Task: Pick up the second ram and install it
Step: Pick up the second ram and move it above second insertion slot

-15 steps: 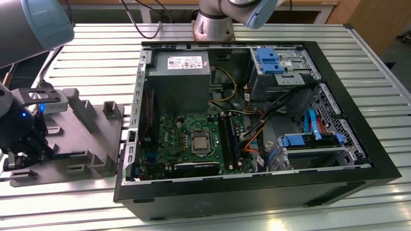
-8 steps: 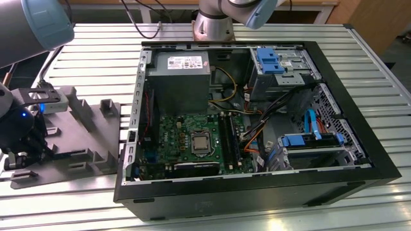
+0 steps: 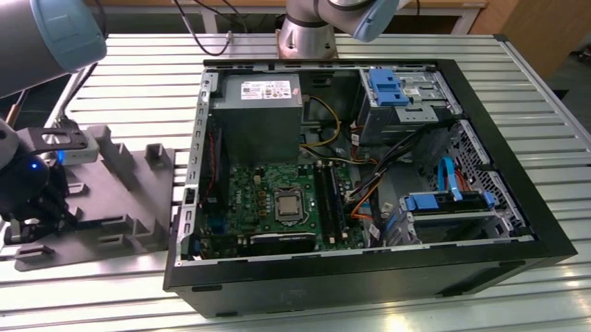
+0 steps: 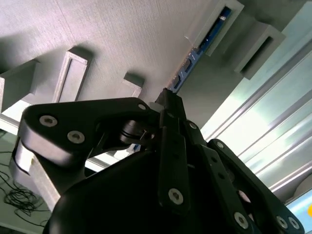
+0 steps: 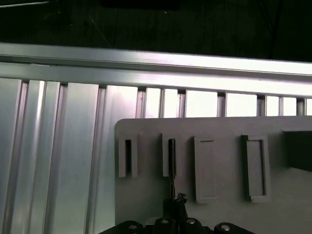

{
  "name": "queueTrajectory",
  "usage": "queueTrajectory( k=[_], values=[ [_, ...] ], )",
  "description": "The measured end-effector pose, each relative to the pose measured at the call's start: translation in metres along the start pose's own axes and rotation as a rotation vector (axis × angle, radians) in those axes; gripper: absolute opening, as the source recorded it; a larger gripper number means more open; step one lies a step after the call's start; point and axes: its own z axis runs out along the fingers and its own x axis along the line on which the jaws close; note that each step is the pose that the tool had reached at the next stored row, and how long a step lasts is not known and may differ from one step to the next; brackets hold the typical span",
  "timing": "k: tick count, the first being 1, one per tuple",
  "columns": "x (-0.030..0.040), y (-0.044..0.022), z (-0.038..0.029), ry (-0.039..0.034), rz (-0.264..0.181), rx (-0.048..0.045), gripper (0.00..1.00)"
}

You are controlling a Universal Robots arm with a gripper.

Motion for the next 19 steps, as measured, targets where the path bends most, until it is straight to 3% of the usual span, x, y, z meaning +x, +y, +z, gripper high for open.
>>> queueTrajectory(
  k=[4, 19],
  values=[
    [0.0001, 0.0, 0.0003, -0.0028, 0.067, 0.0015, 0.12],
    [0.0001, 0.0001, -0.0023, -0.0028, 0.06, 0.0013, 0.12]
  ],
)
